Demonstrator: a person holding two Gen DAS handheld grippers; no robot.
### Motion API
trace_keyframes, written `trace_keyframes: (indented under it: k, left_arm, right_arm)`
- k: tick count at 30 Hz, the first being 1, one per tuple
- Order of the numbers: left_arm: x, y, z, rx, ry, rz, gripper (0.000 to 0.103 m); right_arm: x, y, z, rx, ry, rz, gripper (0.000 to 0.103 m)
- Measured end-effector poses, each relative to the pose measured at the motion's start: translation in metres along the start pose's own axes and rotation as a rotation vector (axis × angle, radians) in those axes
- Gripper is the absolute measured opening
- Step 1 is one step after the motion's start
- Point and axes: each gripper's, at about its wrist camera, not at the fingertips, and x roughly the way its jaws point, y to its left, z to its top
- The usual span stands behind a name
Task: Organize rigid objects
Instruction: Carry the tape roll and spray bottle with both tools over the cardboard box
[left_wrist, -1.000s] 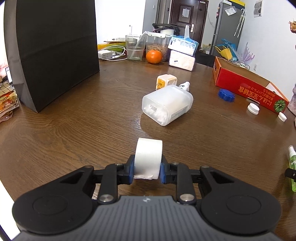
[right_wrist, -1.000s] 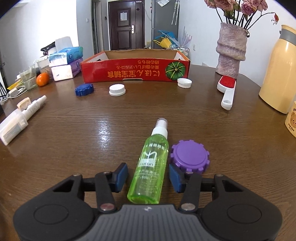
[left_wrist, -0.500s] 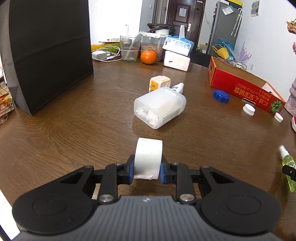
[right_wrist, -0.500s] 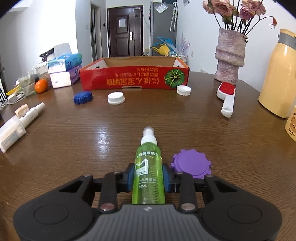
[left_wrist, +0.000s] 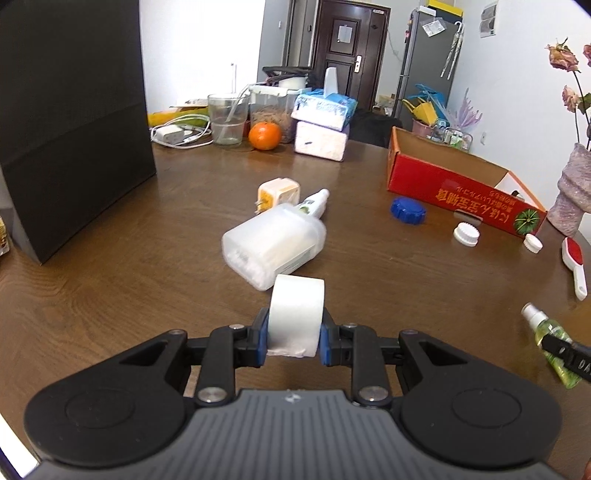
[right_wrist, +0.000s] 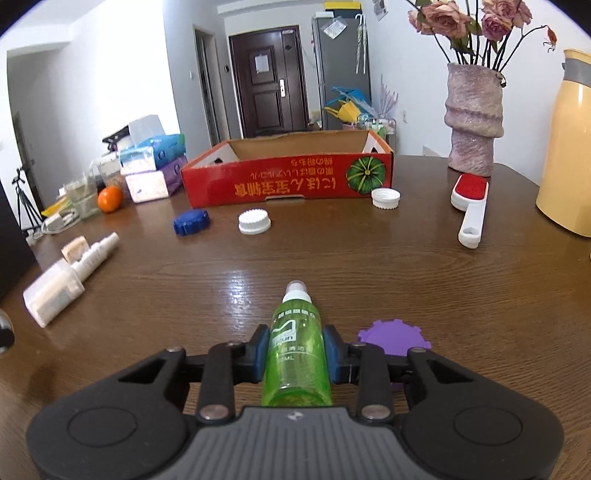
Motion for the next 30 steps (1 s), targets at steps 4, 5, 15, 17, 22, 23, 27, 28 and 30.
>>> trace_keyframes:
  k: [4,5,15,17,22,23,27,28,30]
  left_arm:
    - [0.002,-0.010,0.004,0.010,0.000,-0.005,0.026]
    - [0.002,-0.012,0.006,0.013,-0.002,-0.007,0.026]
    - [-0.003,-0.041,0.031,0.052,-0.046,-0.046,0.026]
    - [-0.004,-0.047,0.038,0.056,-0.058,-0.058,0.026]
    - [-0.003,-0.067,0.054,0.070,-0.084,-0.092,0.026]
    - [-0.003,-0.072,0.058,0.073,-0.092,-0.100,0.026]
    - [0.001,-0.089,0.070,0.081,-0.110,-0.123,0.026]
    - [0.003,-0.093,0.073,0.080,-0.114,-0.128,0.026]
    - [0.006,-0.098,0.077,0.076,-0.120,-0.136,0.026]
  right_arm:
    - [0.001,-0.003,-0.002,0.010,0.000,0.019,0.030]
    - [0.000,-0.006,0.000,0.023,-0.006,0.038,0.030]
    - [-0.010,-0.008,0.023,0.024,-0.064,0.062,0.030]
    - [-0.012,-0.008,0.030,0.024,-0.080,0.069,0.030]
    - [-0.013,-0.009,0.044,0.025,-0.118,0.084,0.030]
    - [-0.013,-0.009,0.047,0.026,-0.125,0.089,0.030]
    - [-0.012,-0.010,0.059,0.035,-0.162,0.104,0.030]
    - [-0.011,-0.010,0.061,0.039,-0.168,0.108,0.030]
    - [-0.009,-0.011,0.067,0.049,-0.184,0.117,0.030]
